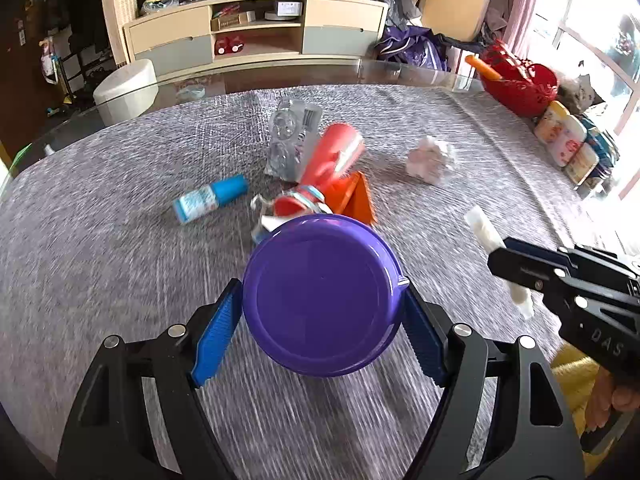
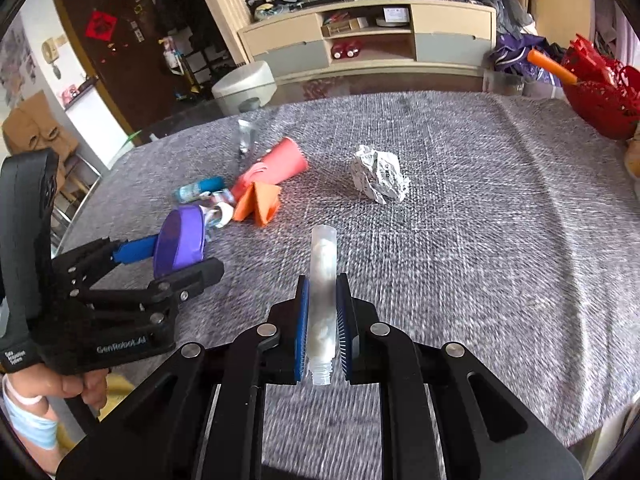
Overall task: Collect trash
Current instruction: 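Lower both tools to the bin and release the purple lid and white stick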
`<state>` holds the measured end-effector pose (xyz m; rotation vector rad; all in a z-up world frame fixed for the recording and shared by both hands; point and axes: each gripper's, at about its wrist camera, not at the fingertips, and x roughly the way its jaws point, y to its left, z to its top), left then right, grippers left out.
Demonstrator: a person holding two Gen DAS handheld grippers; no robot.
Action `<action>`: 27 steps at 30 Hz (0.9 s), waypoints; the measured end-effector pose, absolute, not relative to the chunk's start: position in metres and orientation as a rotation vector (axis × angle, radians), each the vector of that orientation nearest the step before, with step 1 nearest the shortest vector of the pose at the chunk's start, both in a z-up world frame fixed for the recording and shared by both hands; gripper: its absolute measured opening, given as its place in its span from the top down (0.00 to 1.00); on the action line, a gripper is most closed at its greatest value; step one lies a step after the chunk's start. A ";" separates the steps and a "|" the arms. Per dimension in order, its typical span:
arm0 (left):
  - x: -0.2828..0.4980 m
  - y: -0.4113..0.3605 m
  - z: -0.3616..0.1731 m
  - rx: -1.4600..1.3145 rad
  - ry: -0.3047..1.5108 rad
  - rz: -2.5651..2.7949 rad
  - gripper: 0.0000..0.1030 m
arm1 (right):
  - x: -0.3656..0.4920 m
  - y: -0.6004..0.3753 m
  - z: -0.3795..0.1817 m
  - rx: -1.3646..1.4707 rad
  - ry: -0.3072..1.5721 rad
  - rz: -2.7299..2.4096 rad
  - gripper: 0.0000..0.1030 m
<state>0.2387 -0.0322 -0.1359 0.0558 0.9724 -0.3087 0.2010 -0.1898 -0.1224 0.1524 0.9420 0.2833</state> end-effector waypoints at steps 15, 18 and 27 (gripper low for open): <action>0.103 -0.028 -0.117 -0.011 0.961 -0.346 0.29 | 0.102 -0.186 -0.111 0.120 0.943 0.309 0.86; 0.080 -0.029 -0.125 -0.023 0.981 -0.353 0.29 | 0.089 -0.185 -0.118 0.125 0.959 0.315 0.85; 0.041 -0.034 -0.164 -0.015 1.052 -0.368 0.29 | 0.058 -0.183 -0.155 0.141 1.033 0.309 0.85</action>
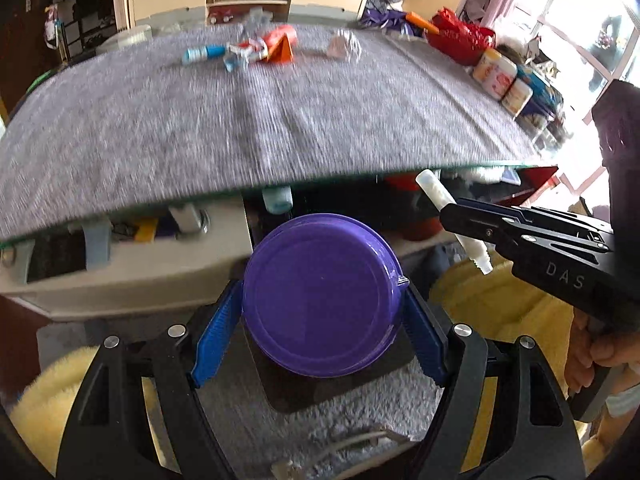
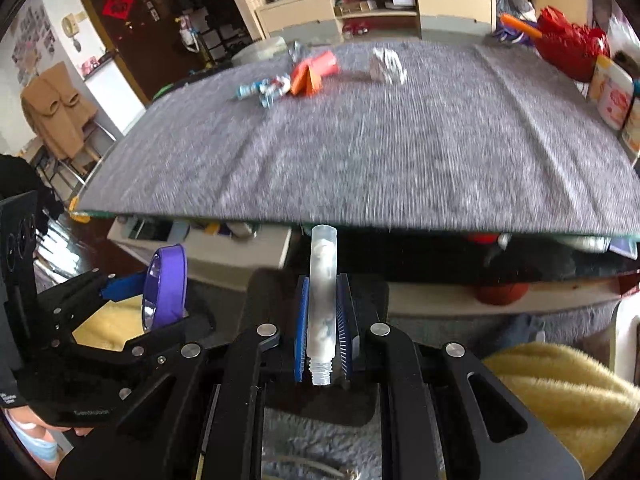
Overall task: Collect trash
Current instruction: 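Lower both tools to the bin and release the purple lid and white stick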
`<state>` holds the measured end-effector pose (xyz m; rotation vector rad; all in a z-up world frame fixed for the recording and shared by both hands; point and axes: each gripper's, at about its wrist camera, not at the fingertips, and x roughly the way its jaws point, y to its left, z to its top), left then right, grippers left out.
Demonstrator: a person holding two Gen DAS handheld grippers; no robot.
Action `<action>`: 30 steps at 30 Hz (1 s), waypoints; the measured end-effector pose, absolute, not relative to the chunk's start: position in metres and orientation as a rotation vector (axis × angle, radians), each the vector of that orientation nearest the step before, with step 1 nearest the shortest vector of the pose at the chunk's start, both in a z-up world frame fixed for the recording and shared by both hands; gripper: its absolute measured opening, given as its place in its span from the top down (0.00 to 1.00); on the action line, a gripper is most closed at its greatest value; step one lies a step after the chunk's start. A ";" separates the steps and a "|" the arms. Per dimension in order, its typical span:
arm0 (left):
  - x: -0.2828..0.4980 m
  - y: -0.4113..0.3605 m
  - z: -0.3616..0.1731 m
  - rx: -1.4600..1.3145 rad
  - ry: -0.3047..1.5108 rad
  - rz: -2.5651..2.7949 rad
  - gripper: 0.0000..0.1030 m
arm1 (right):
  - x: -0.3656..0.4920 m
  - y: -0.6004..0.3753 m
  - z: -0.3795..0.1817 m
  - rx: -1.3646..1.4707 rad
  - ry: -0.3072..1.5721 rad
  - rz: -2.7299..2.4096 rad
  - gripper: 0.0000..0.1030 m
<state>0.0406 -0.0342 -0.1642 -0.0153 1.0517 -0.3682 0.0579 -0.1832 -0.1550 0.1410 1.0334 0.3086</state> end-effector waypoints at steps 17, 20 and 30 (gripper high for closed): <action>0.023 -0.039 -0.250 -0.052 1.246 -0.350 0.29 | 0.044 -0.171 -0.231 0.168 1.198 0.309 0.85; 0.025 -0.040 -0.256 -0.051 1.262 -0.344 0.29 | 0.045 -0.171 -0.235 0.173 1.210 0.308 0.85; 0.032 -0.038 -0.262 -0.074 1.276 -0.339 0.13 | 0.055 -0.179 -0.243 0.237 1.225 0.269 0.45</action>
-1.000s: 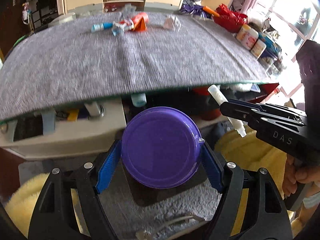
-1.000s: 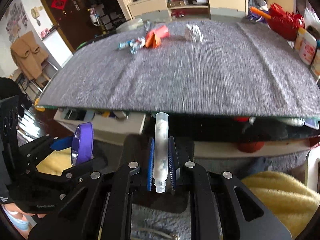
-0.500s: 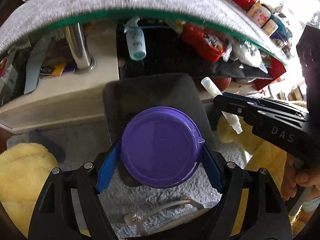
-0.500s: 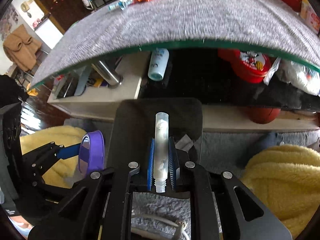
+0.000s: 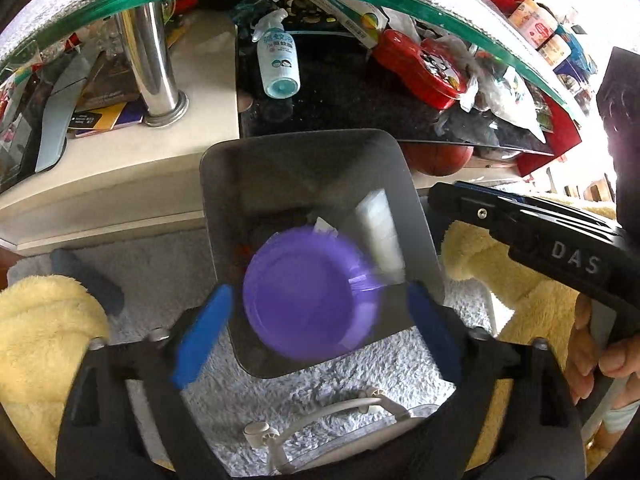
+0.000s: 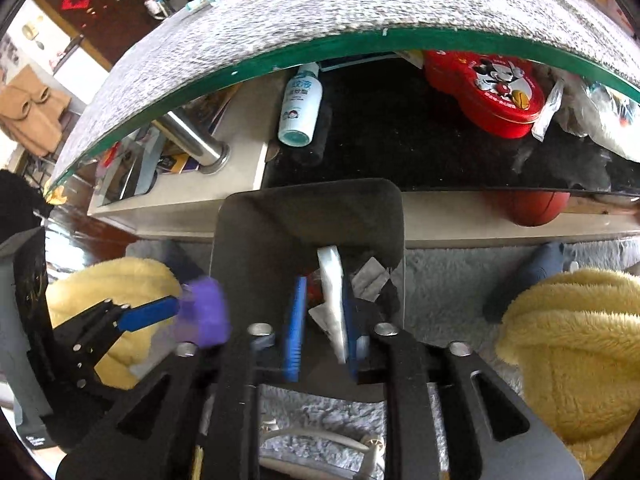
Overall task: Collect trash
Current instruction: 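Lower both tools to the bin and release the purple lid and white stick, then grasp the blue-white plastic clip with the left tool while the right tool grasps the crumpled foil ball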
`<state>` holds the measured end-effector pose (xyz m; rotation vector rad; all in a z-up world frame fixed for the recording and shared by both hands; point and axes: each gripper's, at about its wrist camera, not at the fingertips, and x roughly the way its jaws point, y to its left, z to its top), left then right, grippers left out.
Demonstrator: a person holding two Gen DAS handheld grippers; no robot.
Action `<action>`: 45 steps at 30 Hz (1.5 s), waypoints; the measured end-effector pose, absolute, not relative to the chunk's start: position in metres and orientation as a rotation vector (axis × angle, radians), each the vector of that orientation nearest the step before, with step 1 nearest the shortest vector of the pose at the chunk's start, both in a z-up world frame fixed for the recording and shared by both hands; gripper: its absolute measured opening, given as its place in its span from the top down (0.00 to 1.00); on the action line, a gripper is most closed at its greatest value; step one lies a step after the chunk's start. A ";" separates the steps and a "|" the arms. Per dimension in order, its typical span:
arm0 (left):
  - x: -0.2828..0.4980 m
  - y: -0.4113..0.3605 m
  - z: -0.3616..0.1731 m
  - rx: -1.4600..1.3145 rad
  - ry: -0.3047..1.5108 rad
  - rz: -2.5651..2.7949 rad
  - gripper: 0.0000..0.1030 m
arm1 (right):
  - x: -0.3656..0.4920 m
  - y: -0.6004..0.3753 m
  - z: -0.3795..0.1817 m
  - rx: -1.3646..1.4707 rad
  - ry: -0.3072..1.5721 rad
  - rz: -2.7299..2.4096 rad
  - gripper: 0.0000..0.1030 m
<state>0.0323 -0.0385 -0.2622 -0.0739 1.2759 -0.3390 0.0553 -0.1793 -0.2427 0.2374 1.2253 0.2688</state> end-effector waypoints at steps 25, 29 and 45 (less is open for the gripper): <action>0.068 -0.003 -0.167 -0.085 1.076 -0.266 0.08 | 0.092 -0.229 -0.147 0.282 0.991 0.196 0.07; 0.089 0.002 -0.152 -0.081 1.048 -0.254 0.08 | 0.116 -0.231 -0.135 0.263 0.963 0.181 0.07; 0.210 0.008 -0.126 -0.067 0.968 -0.249 0.13 | 0.228 -0.219 -0.128 0.177 0.919 0.161 0.07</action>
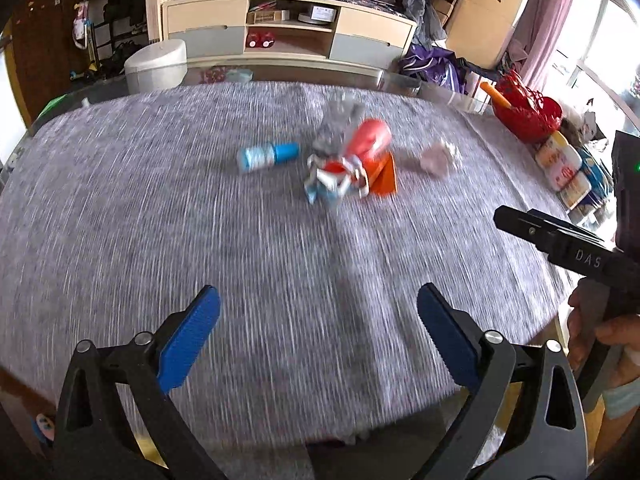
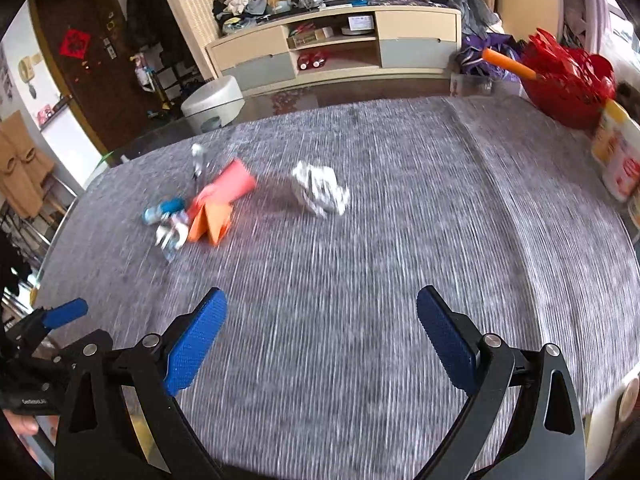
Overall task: Collect trash
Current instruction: 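Grasp the blue-white plastic clip with the left tool while the right tool grasps the crumpled foil ball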
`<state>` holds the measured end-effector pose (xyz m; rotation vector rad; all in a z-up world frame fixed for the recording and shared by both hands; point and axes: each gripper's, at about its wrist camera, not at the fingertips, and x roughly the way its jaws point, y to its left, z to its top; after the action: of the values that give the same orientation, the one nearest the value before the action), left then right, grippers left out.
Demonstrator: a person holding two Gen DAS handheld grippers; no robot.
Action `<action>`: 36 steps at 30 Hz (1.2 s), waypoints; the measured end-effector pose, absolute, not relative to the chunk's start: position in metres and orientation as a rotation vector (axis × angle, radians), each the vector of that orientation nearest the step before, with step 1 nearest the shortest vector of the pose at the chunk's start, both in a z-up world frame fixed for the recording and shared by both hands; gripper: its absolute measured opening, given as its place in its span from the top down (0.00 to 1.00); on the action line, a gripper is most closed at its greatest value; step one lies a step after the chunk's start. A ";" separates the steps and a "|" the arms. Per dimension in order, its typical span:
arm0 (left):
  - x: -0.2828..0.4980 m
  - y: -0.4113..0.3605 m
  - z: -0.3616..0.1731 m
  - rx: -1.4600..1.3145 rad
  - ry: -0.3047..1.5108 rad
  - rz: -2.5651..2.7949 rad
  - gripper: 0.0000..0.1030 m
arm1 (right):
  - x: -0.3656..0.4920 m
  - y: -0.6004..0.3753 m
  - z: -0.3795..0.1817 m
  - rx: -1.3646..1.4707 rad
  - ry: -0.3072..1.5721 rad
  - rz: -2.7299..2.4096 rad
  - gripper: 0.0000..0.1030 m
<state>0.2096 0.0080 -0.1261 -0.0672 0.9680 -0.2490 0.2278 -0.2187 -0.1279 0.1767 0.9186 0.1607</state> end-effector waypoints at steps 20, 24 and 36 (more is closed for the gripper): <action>0.291 -0.017 -0.148 -0.035 0.983 -0.325 0.56 | 0.300 -0.208 -0.152 0.175 0.910 0.173 0.41; 0.290 -0.019 -0.150 -0.030 0.979 -0.336 0.77 | 0.299 -0.200 -0.158 0.135 0.925 0.186 0.69; 0.256 -0.023 -0.117 0.020 0.914 -0.321 0.91 | 0.264 -0.205 -0.125 0.111 0.870 0.209 0.75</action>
<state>0.2558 -0.0231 -0.1174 0.0203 0.9139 -0.3213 0.2640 -0.2050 -0.1249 0.1108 0.8704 0.2086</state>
